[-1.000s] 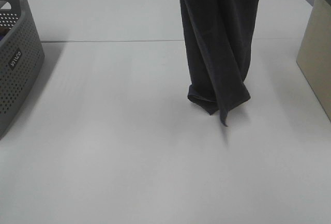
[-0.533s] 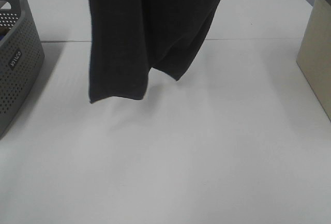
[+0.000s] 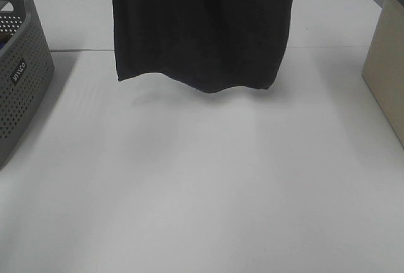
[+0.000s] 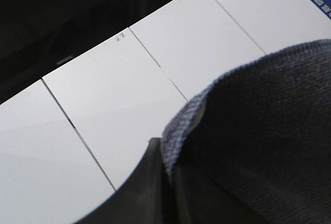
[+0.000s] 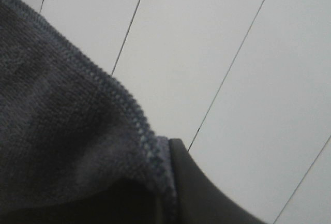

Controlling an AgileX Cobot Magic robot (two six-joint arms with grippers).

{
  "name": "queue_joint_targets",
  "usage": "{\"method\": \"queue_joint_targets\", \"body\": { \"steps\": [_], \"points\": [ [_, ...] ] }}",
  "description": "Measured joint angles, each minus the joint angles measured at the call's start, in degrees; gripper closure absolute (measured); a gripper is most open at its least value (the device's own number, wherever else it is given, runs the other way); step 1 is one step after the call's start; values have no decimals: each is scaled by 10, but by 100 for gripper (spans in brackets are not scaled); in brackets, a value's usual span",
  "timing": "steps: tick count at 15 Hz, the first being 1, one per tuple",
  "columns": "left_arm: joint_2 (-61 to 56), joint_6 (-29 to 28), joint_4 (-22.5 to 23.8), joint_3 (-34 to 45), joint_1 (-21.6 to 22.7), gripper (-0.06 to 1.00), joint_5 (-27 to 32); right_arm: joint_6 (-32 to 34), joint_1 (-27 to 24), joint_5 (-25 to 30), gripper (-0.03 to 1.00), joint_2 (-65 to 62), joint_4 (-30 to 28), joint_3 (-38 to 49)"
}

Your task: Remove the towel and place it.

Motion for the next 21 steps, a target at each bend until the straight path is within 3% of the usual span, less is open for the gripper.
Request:
{"method": "queue_joint_targets", "body": {
  "steps": [4, 6, 9, 13, 19, 21],
  "points": [
    [66, 0, -8, -15, 28, 94, -87, 0, 0, -24, 96, 92, -17, -105],
    [98, 0, -10, -45, 39, 94, -102, 0, 0, -27, 96, 137, -17, -153],
    [184, -22, -11, -164, 53, 94, -104, 0, -5, -41, 96, 181, -17, -188],
    [276, -58, -10, -316, 61, 94, -62, 0, -27, -57, 96, 195, -11, -193],
    [303, -59, -10, -331, 61, 94, -4, 0, -32, -50, 96, 209, 33, -193],
    [303, -60, -10, -332, 61, 94, 37, 0, -32, -12, 96, 209, 52, -193]
  ]
}}
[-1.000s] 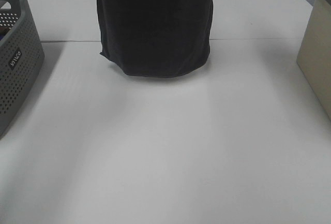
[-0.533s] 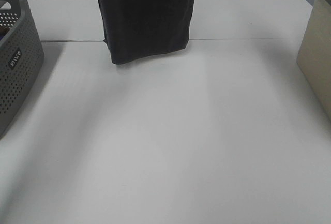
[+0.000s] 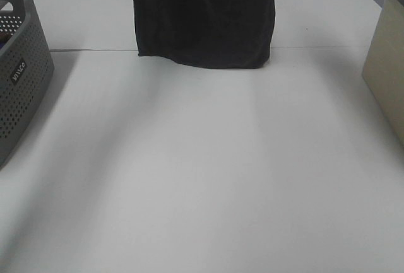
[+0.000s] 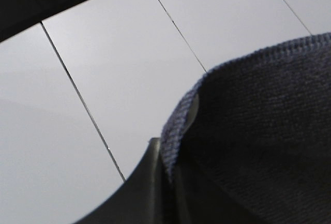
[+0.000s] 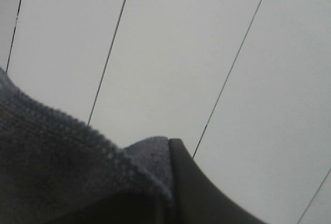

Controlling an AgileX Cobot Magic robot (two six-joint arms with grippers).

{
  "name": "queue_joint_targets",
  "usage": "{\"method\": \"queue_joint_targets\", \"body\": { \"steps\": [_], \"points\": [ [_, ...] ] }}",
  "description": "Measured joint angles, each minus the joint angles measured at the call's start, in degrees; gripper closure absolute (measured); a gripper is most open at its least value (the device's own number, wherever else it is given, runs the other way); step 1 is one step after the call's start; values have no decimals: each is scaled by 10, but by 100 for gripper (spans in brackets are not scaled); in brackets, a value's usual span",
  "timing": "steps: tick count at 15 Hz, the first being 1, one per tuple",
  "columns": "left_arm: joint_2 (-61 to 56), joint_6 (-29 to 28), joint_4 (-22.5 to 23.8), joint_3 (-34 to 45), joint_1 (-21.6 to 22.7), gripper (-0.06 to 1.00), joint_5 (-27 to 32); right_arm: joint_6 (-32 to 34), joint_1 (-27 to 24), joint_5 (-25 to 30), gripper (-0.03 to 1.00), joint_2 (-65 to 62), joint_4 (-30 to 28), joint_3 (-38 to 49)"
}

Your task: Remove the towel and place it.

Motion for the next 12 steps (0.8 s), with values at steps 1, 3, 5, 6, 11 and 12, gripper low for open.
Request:
{"method": "queue_joint_targets", "body": {
  "steps": [1, 3, 5, 6, 11, 12],
  "points": [
    [0, 0, 0, -1, 0, 94, 36, 0, 0, 32, 96, 0, 9, 0],
    [-2, -1, 0, -1, -3, 94, 126, 0, 0, 95, 96, 0, 32, 0],
    [-15, -1, -1, -1, -14, 94, 288, 0, 0, 182, 96, -1, 56, 0],
    [-27, -1, -2, -1, -19, 94, 371, 0, 0, 235, 96, -3, 65, 0],
    [-80, -84, -10, -3, -25, 94, 773, 0, 0, 457, 96, -31, 151, 0],
    [-80, -100, -10, -3, -25, 94, 818, 0, 0, 486, 96, -34, 168, 0]
  ]
}}
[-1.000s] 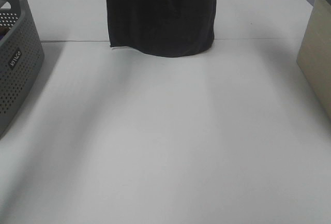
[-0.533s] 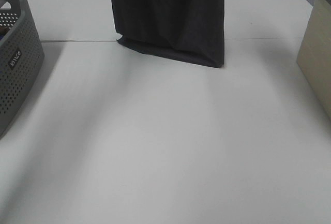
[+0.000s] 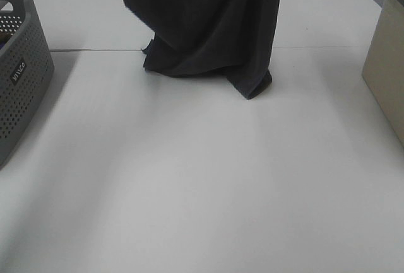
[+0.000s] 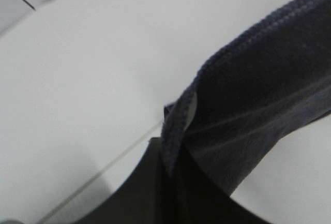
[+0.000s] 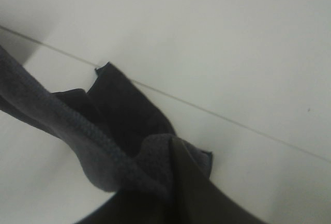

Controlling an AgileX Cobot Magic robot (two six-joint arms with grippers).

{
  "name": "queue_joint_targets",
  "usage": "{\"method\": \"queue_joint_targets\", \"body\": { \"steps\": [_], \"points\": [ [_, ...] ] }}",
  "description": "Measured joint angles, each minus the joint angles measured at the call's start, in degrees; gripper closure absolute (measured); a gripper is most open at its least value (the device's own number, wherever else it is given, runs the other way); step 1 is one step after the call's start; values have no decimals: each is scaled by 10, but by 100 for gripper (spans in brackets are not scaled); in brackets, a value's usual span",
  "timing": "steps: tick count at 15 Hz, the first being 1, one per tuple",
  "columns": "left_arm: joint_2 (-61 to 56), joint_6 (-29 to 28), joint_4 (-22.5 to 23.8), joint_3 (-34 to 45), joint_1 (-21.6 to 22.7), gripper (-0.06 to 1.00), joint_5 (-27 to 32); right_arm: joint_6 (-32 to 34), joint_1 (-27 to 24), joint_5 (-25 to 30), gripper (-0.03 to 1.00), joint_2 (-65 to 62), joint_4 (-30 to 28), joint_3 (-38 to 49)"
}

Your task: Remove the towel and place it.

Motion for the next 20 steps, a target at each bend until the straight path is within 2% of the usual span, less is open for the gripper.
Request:
{"method": "queue_joint_targets", "body": {
  "steps": [1, 3, 6, 7, 8, 9, 11, 15, 20],
  "points": [
    [0, -23, -1, 0, 0, 94, 21, 0, 0, 29, 96, -1, 13, 0],
    [0, -77, -3, 0, 2, 94, 23, 0, 0, 81, 96, -2, 34, 0],
    [-16, -97, -4, 25, 3, 94, 24, 0, 0, 112, 96, -2, 44, 0],
    [-41, -102, -4, 65, 3, 94, 25, 0, 0, 113, 96, -2, 50, 0],
    [-117, -105, 1, 163, 3, 94, 25, 0, 0, 113, 96, -2, 81, 0],
    [-155, -103, 3, 215, 3, 94, 25, 0, 2, 113, 96, -5, 108, 6],
    [-215, -97, 6, 317, 3, 94, 26, 0, 19, 113, 96, -29, 122, 54],
    [-291, -81, -30, 442, 3, 94, 28, -4, 74, 113, 96, -91, 98, 184],
    [-356, -79, -92, 539, 3, 94, 28, -4, 80, 113, 96, -191, 50, 326]
  ]
}}
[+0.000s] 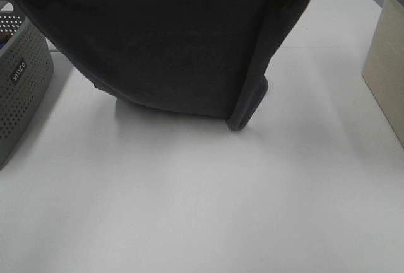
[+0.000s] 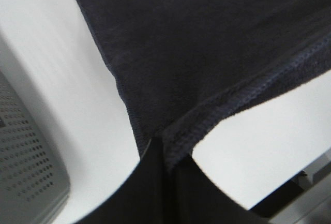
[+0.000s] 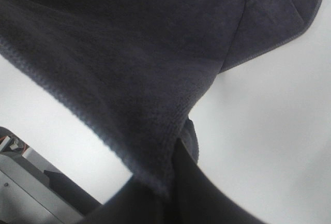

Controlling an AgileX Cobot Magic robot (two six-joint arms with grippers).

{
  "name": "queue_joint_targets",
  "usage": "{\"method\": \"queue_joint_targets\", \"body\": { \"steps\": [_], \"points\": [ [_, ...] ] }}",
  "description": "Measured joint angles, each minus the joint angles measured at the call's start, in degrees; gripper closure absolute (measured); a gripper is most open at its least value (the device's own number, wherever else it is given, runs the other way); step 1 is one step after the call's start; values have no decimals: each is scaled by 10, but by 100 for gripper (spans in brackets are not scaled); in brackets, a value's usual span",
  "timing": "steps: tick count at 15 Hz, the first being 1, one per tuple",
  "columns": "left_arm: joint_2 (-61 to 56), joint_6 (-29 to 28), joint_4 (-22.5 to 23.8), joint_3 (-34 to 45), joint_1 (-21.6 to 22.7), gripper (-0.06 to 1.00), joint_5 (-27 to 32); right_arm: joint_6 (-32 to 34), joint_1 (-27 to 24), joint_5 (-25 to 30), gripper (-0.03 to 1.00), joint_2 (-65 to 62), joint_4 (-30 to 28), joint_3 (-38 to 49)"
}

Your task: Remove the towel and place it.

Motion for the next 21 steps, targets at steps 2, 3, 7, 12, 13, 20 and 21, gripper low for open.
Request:
{"method": "queue_joint_targets", "body": {
  "steps": [2, 3, 7, 12, 13, 20, 21],
  "points": [
    [-25, 0, -35, 41, -1, 94, -1, 0, 0, 0, 96, -40, -6, 44],
    [-38, 0, -39, 61, -4, 94, -1, 0, 0, 0, 96, -58, -6, 64],
    [-92, -8, -48, 162, -45, 94, -3, 0, 2, -1, 96, -111, -6, 130],
    [-146, -29, -59, 266, -80, 94, -13, -1, 4, -3, 96, -158, -5, 243],
    [-156, -30, -65, 281, -81, 94, -15, -2, 4, -3, 96, -164, -6, 261],
    [-170, -30, -91, 297, -81, 94, -22, -47, 4, -10, 96, -185, -6, 333],
    [-170, -30, -107, 320, -81, 94, -22, -48, 4, -12, 96, -185, -2, 359]
  ]
}}
